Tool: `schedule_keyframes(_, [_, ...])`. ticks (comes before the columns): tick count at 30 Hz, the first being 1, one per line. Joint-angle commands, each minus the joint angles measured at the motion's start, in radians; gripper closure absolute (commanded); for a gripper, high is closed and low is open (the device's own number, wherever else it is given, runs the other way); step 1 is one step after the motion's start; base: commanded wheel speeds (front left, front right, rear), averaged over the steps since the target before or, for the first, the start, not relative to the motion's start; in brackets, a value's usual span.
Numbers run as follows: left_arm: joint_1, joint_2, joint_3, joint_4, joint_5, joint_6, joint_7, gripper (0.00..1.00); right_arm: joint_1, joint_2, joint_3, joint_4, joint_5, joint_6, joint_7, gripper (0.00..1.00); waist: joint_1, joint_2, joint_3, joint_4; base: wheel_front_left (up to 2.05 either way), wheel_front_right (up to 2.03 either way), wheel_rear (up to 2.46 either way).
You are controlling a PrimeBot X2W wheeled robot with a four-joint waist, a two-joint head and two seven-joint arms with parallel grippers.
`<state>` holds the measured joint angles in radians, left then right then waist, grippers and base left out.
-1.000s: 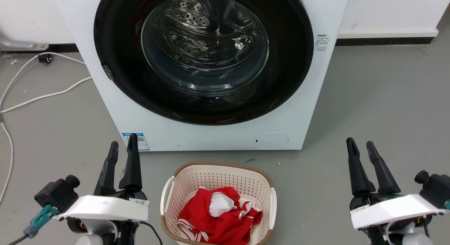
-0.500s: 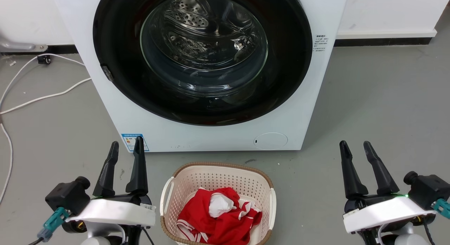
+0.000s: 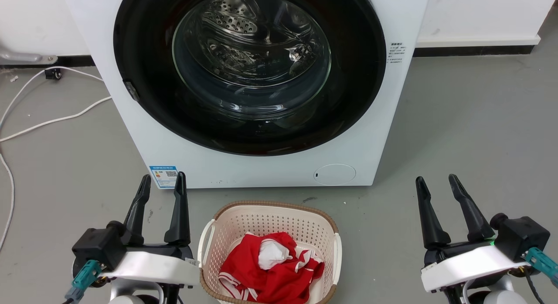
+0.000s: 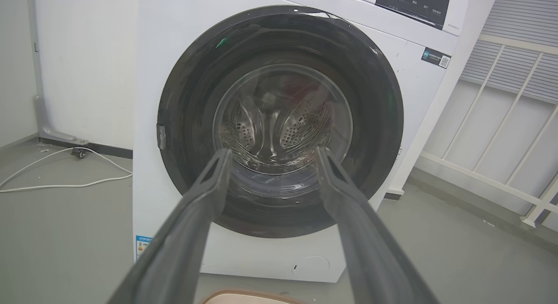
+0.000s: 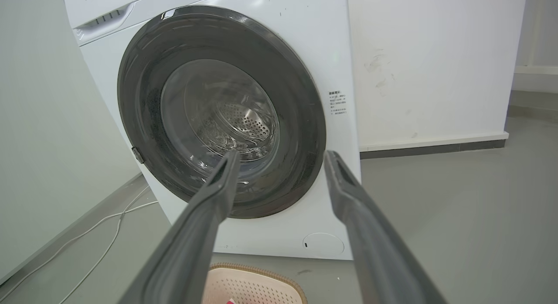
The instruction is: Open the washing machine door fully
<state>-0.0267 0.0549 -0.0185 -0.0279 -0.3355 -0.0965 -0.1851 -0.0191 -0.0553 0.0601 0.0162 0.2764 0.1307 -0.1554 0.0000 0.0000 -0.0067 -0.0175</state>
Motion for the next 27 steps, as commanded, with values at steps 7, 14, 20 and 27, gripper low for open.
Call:
schedule_keyframes(7, [0.008,0.011,-0.010,-0.012,0.084,0.010,-0.022,0.00,0.008,0.004,0.005,-0.014,-0.075,0.000,-0.007,0.00,0.0000,0.0000,-0.001,-0.001,0.00,0.00,0.00])
schedule_keyframes(14, [0.018,0.012,-0.014,-0.012,0.139,0.018,-0.036,0.00,0.009,0.005,0.011,-0.017,-0.125,0.000,-0.013,0.00,0.0000,0.0000,0.000,-0.007,0.00,0.00,0.00])
schedule_keyframes(20, [0.020,0.011,-0.011,-0.014,0.179,0.023,-0.049,0.00,0.011,0.005,0.016,-0.019,-0.163,0.000,-0.019,0.00,0.0000,0.0000,0.000,-0.010,0.00,0.00,0.00])
schedule_keyframes(27, [0.028,0.010,-0.012,-0.016,0.230,0.027,-0.060,0.00,0.018,0.006,0.018,-0.023,-0.208,0.000,-0.021,0.00,0.0000,0.0000,-0.001,-0.011,0.00,0.00,0.00])
